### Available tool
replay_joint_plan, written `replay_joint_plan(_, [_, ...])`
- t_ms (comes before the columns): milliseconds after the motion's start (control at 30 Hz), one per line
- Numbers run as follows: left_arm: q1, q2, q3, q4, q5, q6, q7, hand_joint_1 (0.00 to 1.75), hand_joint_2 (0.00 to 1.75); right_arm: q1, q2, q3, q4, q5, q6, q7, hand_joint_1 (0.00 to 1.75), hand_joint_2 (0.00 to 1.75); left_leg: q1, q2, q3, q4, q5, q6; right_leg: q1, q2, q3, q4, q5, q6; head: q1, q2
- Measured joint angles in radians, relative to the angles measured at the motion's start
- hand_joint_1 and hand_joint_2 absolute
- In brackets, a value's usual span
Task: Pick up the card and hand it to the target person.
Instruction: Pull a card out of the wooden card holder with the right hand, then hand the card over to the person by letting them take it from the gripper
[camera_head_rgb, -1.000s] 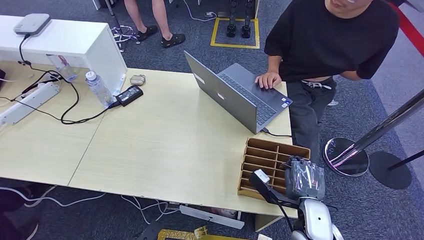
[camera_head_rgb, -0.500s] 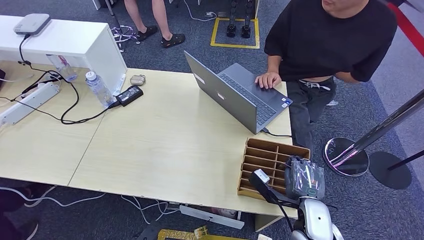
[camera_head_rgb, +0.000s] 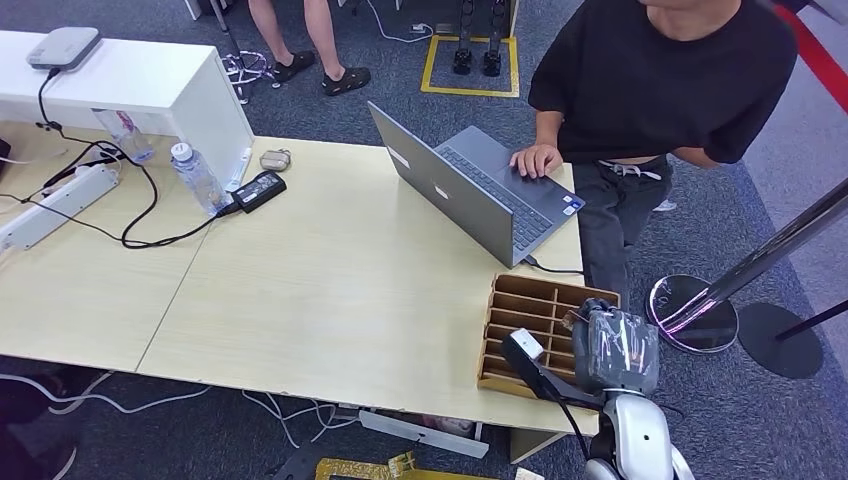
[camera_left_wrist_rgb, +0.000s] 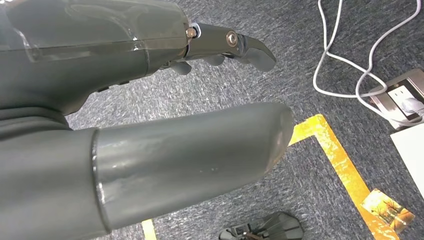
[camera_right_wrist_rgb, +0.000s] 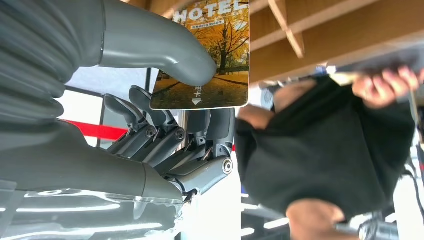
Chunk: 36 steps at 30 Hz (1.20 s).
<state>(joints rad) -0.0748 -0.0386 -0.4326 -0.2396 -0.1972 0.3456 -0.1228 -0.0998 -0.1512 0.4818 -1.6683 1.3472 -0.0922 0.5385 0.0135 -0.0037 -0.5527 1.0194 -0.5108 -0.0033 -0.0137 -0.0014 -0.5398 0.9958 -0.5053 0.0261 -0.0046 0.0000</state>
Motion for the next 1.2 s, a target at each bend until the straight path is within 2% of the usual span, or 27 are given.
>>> replay_joint_plan(200, [0.000, 0.002, 0.000, 0.000, 0.004, 0.000, 0.000, 0.00, 0.00, 0.000, -0.002, 0.000, -0.092, 0.025, 0.000, 0.011, 1.63, 1.75, 0.000, 0.000, 0.000, 0.000, 0.000, 0.000, 0.000, 0.000, 0.000, 0.000, 0.000, 0.000, 0.000, 0.000])
replay_joint_plan(567, [0.000, 0.002, 0.000, 0.000, 0.006, 0.000, 0.002, 0.00, 0.00, -0.013, -0.013, 0.000, -0.224, 0.059, 0.005, 0.033, 1.74, 1.75, 0.000, 0.000, 0.000, 0.000, 0.000, 0.000, 0.000, 0.000, 0.000, 0.000, 0.000, 0.000, 0.000, 0.000])
replay_joint_plan(1067, [0.000, 0.002, -0.001, 0.000, 0.000, -0.008, -0.006, 0.00, 0.00, -0.095, -0.065, -0.049, -0.236, 0.019, 0.065, 0.063, 1.75, 1.75, 0.000, 0.000, 0.000, 0.000, 0.000, 0.000, 0.000, 0.000, 0.000, 0.000, 0.000, 0.000, 0.000, 0.000])
replay_joint_plan(1200, [0.000, 0.002, -0.001, 0.000, 0.000, -0.009, -0.005, 0.00, 0.00, -0.106, -0.073, -0.072, -0.227, -0.062, 0.058, 0.054, 1.75, 1.75, 0.000, 0.000, 0.000, 0.000, 0.000, 0.000, 0.000, 0.000, 0.000, 0.000, 0.000, 0.000, 0.000, 0.000])
